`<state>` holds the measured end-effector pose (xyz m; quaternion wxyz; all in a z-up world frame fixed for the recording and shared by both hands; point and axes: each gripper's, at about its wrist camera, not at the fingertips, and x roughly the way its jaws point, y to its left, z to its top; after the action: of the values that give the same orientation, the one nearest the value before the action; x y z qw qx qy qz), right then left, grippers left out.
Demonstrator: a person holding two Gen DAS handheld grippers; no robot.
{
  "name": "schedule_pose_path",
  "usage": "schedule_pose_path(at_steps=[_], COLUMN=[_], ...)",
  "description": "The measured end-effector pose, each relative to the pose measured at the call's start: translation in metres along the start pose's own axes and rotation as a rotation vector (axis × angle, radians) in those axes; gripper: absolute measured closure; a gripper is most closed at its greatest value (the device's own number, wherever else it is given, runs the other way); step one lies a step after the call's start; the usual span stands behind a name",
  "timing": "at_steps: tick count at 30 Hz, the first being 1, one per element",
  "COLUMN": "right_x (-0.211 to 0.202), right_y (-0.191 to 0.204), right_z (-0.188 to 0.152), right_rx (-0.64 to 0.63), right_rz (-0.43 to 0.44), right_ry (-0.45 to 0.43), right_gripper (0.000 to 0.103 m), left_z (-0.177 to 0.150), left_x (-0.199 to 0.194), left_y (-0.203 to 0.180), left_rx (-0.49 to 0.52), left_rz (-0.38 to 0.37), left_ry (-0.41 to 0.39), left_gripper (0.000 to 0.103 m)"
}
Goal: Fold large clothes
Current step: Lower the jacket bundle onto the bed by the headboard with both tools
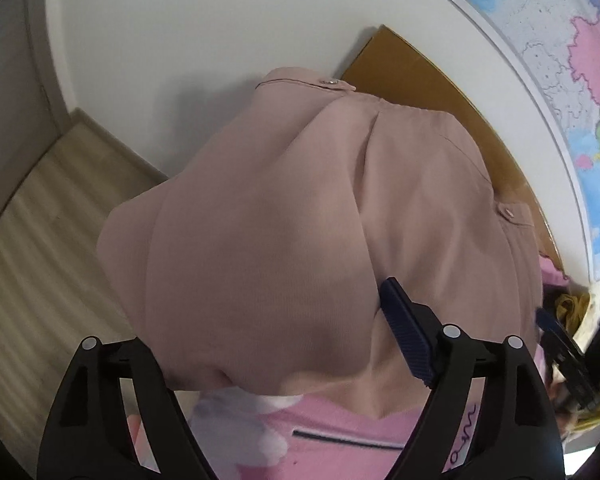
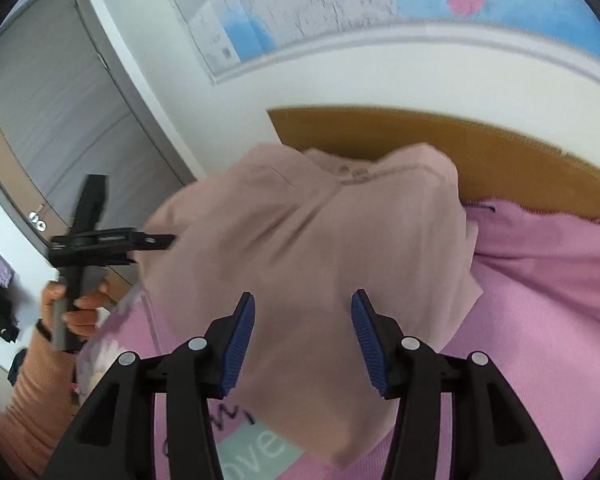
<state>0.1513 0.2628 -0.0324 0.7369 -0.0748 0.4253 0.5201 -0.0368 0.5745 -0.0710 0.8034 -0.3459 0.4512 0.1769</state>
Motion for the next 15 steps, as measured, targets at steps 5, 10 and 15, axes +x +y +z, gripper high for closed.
schedule_pose_path(at_steps=[5, 10, 15], right_x=[0.013, 0.010, 0.014], right_y=[-0.007, -0.007, -0.008], right_z=[-0.009, -0.015, -0.016], right_rx=[-0.002, -0.006, 0.001], right_rz=[-0.022, -0.019, -0.007], right_ry=[0.032, 0.038, 0.029], right_gripper=[0.055, 0.055, 0.054], left_z=[0.005, 0.003, -0.016], left_x=[-0.006, -0.023, -0.063], left_y=[0.040, 0.014, 0.012], left_rx=[-0.198, 0.066, 0.165], left_rz=[-0.341, 0.068, -0.030], left_ry=[0.004, -0.001, -0.011], left_gripper=[0.014, 0.005, 0.005])
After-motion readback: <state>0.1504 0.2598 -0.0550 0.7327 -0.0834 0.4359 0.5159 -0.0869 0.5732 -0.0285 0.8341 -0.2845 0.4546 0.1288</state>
